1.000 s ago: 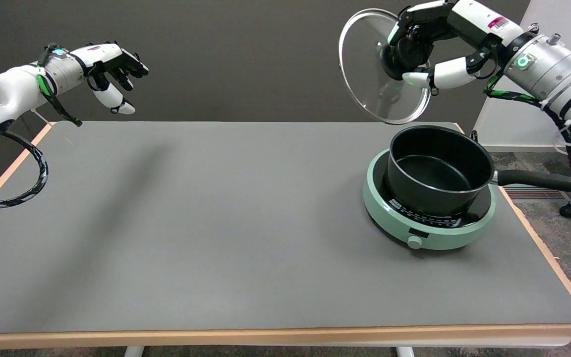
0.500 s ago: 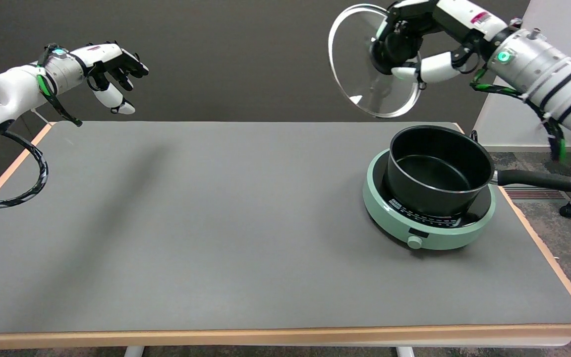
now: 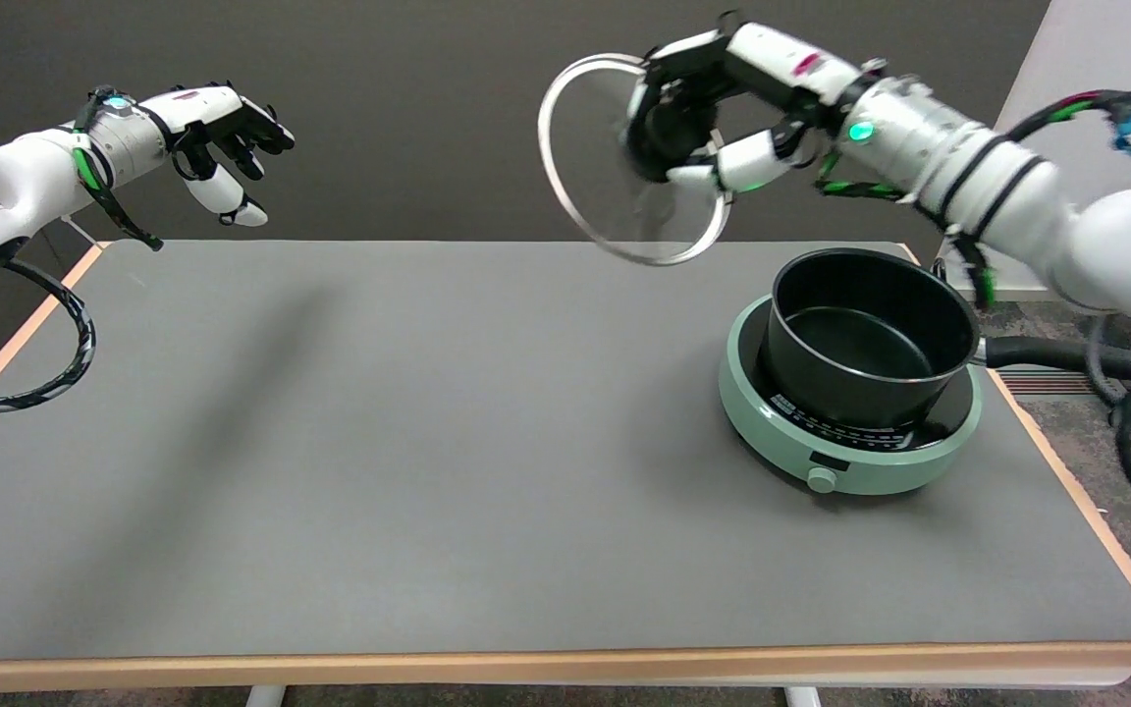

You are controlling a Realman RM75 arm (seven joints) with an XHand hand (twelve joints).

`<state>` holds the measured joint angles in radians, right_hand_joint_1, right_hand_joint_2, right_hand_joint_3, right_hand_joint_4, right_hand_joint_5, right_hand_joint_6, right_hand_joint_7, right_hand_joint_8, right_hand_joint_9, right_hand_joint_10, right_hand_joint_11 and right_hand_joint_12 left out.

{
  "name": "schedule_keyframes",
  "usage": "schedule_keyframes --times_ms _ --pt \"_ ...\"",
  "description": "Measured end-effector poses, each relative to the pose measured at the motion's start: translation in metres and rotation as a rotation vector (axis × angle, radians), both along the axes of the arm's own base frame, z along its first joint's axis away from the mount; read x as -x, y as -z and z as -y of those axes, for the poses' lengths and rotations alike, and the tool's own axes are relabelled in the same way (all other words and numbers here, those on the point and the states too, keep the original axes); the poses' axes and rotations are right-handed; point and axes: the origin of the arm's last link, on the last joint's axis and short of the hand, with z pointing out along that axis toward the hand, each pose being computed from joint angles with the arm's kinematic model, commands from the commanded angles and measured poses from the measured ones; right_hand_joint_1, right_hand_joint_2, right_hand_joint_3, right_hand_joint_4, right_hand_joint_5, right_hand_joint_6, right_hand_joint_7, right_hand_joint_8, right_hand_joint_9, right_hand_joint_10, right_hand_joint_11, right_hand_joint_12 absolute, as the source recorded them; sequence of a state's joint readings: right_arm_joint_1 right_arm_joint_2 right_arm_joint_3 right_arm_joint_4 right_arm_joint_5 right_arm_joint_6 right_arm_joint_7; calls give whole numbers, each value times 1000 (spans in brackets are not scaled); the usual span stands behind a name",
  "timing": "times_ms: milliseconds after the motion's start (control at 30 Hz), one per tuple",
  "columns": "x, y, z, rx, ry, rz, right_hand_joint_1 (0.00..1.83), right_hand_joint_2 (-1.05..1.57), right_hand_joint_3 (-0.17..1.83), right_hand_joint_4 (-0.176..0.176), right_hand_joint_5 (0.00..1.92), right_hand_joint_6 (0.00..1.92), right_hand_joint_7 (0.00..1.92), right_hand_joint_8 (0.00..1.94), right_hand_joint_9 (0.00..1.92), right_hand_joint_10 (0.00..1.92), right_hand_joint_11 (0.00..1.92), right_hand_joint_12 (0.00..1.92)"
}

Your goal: Place the pot lid onto the table.

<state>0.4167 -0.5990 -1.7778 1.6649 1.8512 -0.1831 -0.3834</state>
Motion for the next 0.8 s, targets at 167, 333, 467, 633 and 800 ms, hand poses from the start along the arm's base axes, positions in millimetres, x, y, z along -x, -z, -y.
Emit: schedule_keyframes --times_ms 167,333,467,633,800 --pt "10 24 12 -48 16 -36 1373 825 588 176 769 1079 968 1188 887 1317 696 1291" --pt "21 48 19 -89 21 -104 1374 825 584 176 772 1073 972 1179 887 1308 704 1280" --pt "31 66 22 -129 35 -171 1375 814 594 176 773 1068 984 1165 895 1300 713 1330" --pt "47 88 23 -196 82 -259 1374 812 605 176 779 1048 979 1179 895 1316 722 1413" --pt "60 108 20 -256 135 -373 1373 818 600 176 776 1046 974 1186 895 1318 711 1463"
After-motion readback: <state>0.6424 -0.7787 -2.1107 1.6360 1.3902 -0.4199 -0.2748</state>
